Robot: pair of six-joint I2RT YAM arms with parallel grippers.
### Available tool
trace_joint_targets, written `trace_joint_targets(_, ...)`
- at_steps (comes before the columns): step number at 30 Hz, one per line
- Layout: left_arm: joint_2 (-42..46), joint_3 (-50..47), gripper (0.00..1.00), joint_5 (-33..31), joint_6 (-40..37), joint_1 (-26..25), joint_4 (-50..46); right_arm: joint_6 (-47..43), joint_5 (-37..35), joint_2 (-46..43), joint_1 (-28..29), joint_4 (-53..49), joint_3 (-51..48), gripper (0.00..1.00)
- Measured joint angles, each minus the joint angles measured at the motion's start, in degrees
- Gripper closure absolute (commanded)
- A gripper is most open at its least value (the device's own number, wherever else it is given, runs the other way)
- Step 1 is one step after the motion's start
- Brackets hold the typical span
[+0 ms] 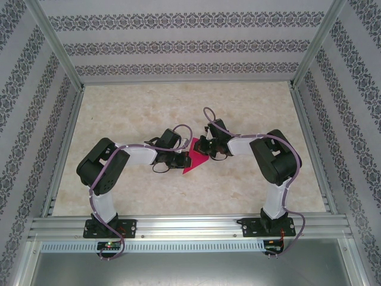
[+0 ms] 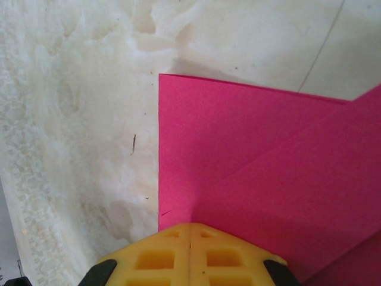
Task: Fold a paper plane with a square sheet of paper (pick it up from the middle)
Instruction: Fourth fold the wing at the center of the table.
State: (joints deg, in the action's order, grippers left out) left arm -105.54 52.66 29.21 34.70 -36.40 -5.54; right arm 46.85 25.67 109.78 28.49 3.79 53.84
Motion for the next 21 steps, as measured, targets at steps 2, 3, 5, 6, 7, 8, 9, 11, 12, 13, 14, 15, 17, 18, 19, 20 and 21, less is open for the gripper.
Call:
trace_joint_targets(2,0.9,-0.5,0.98,-0.2,0.0,0.0,-1.2,0.0,0.0,0.1,0.0,0.3,0.0,0.96)
trace_joint_targets(3,1.4,-0.7,0.97,-0.2,0.0,0.0,-2.0,0.0,0.1,0.2,0.0,0.5,0.0,0.96)
trace_joint_targets(5,2.7,-1.2,0.95,-0.2,0.0,0.0,-4.7,0.0,0.2,0.3,0.0,1.0,0.0,0.96)
trace_joint_targets(6,3.2,-1.2,0.94,-0.2,0.0,0.0,-6.0,0.0,0.3,0.4,0.0,1.3,0.0,0.96)
trace_joint_targets(7,3.9,-1.2,0.92,-0.2,0.1,0.0,-7.1,0.2,0.3,0.5,0.0,1.5,0.0,0.96)
trace_joint_targets(8,4.5,-1.1,0.91,-0.1,0.2,0.0,-7.9,0.2,0.3,0.5,0.0,1.6,0.0,0.96)
trace_joint_targets(9,5.0,-0.9,0.91,0.0,0.3,0.0,-8.4,0.2,0.3,0.5,0.0,1.8,0.0,0.96)
trace_joint_targets(11,5.7,-0.1,0.89,0.4,1.0,0.0,-8.8,0.2,0.4,0.7,0.0,2.2,0.0,0.96)
trace_joint_targets(12,5.9,0.4,0.88,0.5,1.4,0.0,-8.8,0.2,0.4,0.7,0.0,2.3,0.0,0.95)
trace_joint_targets(13,6.1,0.8,0.87,0.8,1.9,0.0,-8.7,0.2,0.4,0.7,0.0,2.5,0.0,0.95)
trace_joint_targets(14,6.1,1.2,0.86,1.3,2.3,0.0,-8.5,0.2,0.4,0.7,0.0,2.5,0.0,0.95)
trace_joint_targets(15,6.1,1.4,0.85,1.7,2.7,0.0,-7.9,0.2,0.4,0.7,0.0,2.5,0.0,0.95)
trace_joint_targets(17,6.1,1.7,0.85,2.6,3.4,0.0,-7.3,0.2,0.4,0.8,0.0,2.5,0.0,0.95)
trace_joint_targets(18,5.8,1.8,0.85,3.1,3.6,0.0,-7.1,0.2,0.4,0.7,0.0,2.5,0.0,0.95)
trace_joint_targets(19,5.4,2.1,0.86,3.4,3.8,0.0,-6.9,0.2,0.4,0.8,0.0,2.5,0.0,0.95)
trace_joint_targets(20,4.7,2.4,0.86,3.5,3.9,0.0,-6.5,0.2,0.4,0.7,0.0,2.5,0.0,0.95)
trace_joint_targets(21,3.9,2.5,0.85,3.5,4.0,0.0,-6.1,0.4,0.4,0.7,0.0,2.5,0.0,0.95)
